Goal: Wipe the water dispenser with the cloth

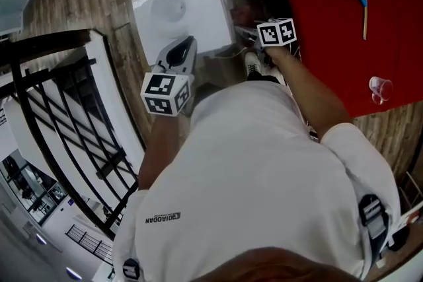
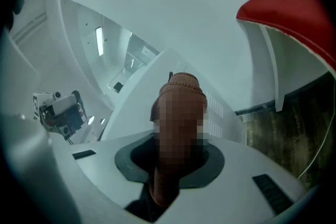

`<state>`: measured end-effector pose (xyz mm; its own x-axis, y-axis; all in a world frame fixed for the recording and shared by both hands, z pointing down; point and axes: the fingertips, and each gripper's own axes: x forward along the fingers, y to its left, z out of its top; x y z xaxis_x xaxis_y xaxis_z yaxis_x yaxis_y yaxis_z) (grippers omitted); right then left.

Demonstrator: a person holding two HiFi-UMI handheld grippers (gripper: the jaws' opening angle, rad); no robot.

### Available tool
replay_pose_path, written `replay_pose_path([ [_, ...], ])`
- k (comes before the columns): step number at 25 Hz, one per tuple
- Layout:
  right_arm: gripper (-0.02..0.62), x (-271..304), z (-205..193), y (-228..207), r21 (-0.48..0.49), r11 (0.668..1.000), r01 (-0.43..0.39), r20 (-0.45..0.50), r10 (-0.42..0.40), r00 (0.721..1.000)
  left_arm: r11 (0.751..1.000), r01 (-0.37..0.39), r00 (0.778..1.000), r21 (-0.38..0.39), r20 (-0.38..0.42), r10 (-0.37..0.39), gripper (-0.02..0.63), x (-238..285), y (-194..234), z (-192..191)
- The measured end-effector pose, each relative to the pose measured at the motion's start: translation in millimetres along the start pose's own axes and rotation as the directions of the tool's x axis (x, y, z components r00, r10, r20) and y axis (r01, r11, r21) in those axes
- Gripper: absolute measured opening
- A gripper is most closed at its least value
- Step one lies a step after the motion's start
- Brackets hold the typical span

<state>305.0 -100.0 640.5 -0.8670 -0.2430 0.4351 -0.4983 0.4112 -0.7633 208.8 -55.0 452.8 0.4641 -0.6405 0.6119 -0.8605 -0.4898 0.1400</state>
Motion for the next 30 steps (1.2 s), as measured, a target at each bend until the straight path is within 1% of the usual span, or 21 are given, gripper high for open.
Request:
replay_pose_path([
  [5, 0.069, 23.1, -30.2, -39.0, 0.017, 0.999, 0.040, -0.080, -0.038, 0.996, 0.999, -0.017, 0.999, -0.037, -0.035, 0.015, 0.000, 7.3, -0.5, -10.7],
  [9, 0.069, 36.2, -42.2, -68.2, 0.027, 0.997, 0.078, -0.120, -0.074, 0.990, 0.999, -0.024, 0.998, -0.044, -0.060, 0.022, 0.001, 8.7, -5.0, -12.4],
  [13, 0.069, 52.3, -55.3, -94.9, 0.087, 0.990, 0.111, -0.153, -0.097, 0.983, 0.998, -0.038, 0.997, -0.058, -0.073, 0.034, 0.001, 8.8, -5.3, -14.3],
  [15, 0.069, 61.0, -59.5, -105.5, 0.101, 0.986, 0.133, -0.172, -0.114, 0.978, 0.997, -0.044, 0.996, -0.062, -0.075, 0.040, 0.002, 8.4, -3.4, -13.1],
  [21, 0.069, 83.2, -76.3, -136.4, 0.096, 0.974, 0.206, -0.255, -0.176, 0.951, 0.996, -0.066, 0.993, -0.063, -0.097, 0.060, 0.001, 11.1, 4.0, -13.6],
  [27, 0.069, 88.9, -89.8, -161.2, 0.077, 0.957, 0.280, -0.324, -0.242, 0.915, 0.994, -0.080, 0.991, -0.071, -0.115, 0.071, 0.001, 13.9, 10.0, -13.7],
  [30, 0.069, 92.3, -93.0, -165.0, 0.057, 0.955, 0.292, -0.347, -0.255, 0.902, 0.994, -0.075, 0.990, -0.073, -0.122, 0.066, 0.000, 17.5, 11.0, -14.1],
])
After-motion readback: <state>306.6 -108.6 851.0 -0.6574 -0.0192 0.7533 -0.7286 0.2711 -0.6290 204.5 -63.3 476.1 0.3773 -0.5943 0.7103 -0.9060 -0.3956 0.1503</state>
